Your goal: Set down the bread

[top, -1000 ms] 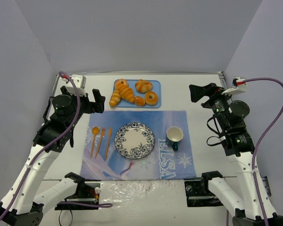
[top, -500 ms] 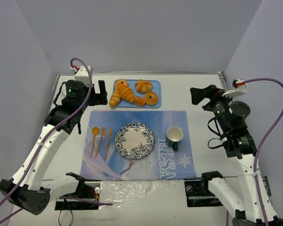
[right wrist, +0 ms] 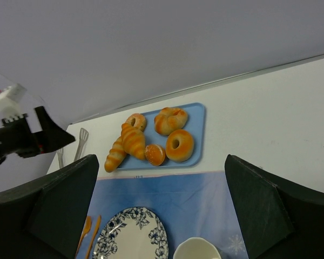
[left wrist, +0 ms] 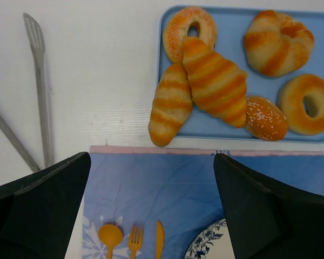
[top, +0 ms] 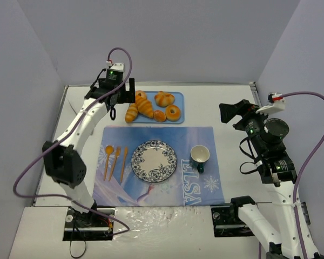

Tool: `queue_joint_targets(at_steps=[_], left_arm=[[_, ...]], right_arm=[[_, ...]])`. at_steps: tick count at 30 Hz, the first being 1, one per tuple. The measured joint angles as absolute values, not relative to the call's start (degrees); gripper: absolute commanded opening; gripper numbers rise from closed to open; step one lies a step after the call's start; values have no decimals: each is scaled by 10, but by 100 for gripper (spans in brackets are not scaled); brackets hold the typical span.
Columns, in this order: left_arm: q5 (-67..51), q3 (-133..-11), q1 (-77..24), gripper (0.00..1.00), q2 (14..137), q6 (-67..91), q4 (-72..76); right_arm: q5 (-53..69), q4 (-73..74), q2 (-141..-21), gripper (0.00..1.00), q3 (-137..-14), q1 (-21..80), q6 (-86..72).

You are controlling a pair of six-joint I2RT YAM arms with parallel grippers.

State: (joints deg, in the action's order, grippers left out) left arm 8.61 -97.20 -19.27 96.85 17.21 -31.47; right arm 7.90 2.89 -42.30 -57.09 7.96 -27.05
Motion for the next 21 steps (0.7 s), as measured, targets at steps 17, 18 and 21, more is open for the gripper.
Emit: queue_joint_targets(at_steps=[17, 18, 21], left_arm=[[114, -1018, -139, 94, 1124, 211, -338], [122, -1001, -126, 94, 1114, 218, -338], [139, -942, -75, 95, 1083, 237, -332]], right_arm=[[79, 68, -402, 100, -583, 80, -270], [80, 68, -402, 100, -582, 80, -270], [80, 70, -402, 100, -577, 80, -271]])
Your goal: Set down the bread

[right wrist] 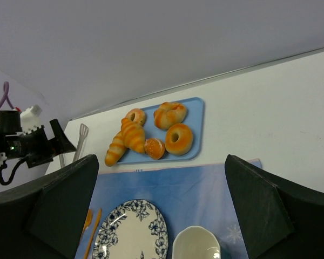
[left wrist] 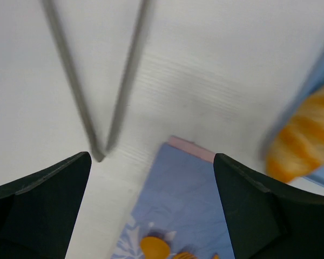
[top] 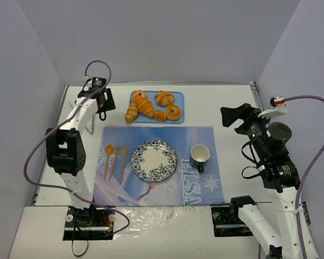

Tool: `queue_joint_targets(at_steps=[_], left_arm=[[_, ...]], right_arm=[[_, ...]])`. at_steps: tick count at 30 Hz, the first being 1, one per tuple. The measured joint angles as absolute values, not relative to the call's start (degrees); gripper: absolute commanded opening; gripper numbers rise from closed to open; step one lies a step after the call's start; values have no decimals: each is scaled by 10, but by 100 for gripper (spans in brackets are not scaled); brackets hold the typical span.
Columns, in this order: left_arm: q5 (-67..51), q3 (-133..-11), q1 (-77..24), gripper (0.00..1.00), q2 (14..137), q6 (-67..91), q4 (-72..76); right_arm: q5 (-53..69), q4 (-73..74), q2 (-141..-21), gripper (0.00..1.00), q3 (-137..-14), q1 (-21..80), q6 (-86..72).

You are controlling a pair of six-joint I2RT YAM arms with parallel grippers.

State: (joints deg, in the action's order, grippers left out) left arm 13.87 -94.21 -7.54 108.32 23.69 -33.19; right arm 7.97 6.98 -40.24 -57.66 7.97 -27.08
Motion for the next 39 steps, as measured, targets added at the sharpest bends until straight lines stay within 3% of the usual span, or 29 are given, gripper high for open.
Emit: queue_joint_targets(at_steps=[9, 39], left_arm=[[164, -855, 28, 97, 1061, 246, -318], [77, -872, 58, 97, 1168, 242, -274]], right_arm=[[80, 71, -404, 100, -561, 80, -271], [93, 66, -409, 100, -541, 80, -272]])
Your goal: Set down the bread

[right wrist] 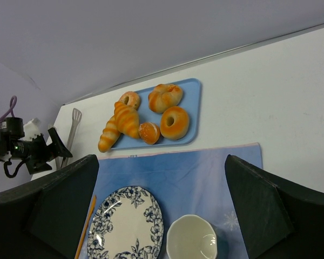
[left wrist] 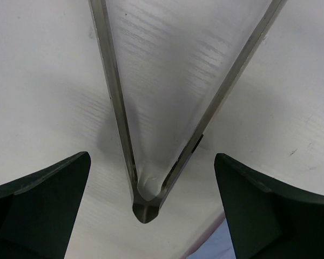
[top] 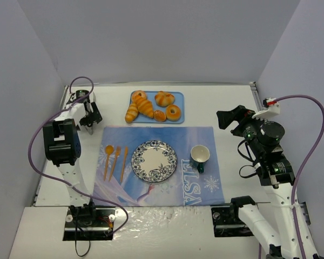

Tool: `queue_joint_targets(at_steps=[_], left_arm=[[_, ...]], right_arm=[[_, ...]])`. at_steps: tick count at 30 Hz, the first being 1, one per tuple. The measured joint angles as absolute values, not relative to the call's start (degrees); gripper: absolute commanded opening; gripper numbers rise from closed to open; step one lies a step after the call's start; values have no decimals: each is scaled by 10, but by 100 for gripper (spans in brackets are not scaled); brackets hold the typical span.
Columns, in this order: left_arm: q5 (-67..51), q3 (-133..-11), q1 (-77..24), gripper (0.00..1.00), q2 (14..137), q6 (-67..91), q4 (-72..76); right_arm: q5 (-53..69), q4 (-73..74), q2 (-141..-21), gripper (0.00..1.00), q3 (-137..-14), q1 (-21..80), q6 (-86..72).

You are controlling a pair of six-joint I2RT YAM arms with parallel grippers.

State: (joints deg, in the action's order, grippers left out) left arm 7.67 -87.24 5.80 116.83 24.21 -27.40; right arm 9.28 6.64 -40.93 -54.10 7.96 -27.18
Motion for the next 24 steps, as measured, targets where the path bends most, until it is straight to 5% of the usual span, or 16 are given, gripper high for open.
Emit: queue_joint_targets(at_steps=[24], left_arm=[[73, -954, 66, 97, 1237, 241, -275]], right_arm=[[95, 66, -409, 100, -533, 80, -272]])
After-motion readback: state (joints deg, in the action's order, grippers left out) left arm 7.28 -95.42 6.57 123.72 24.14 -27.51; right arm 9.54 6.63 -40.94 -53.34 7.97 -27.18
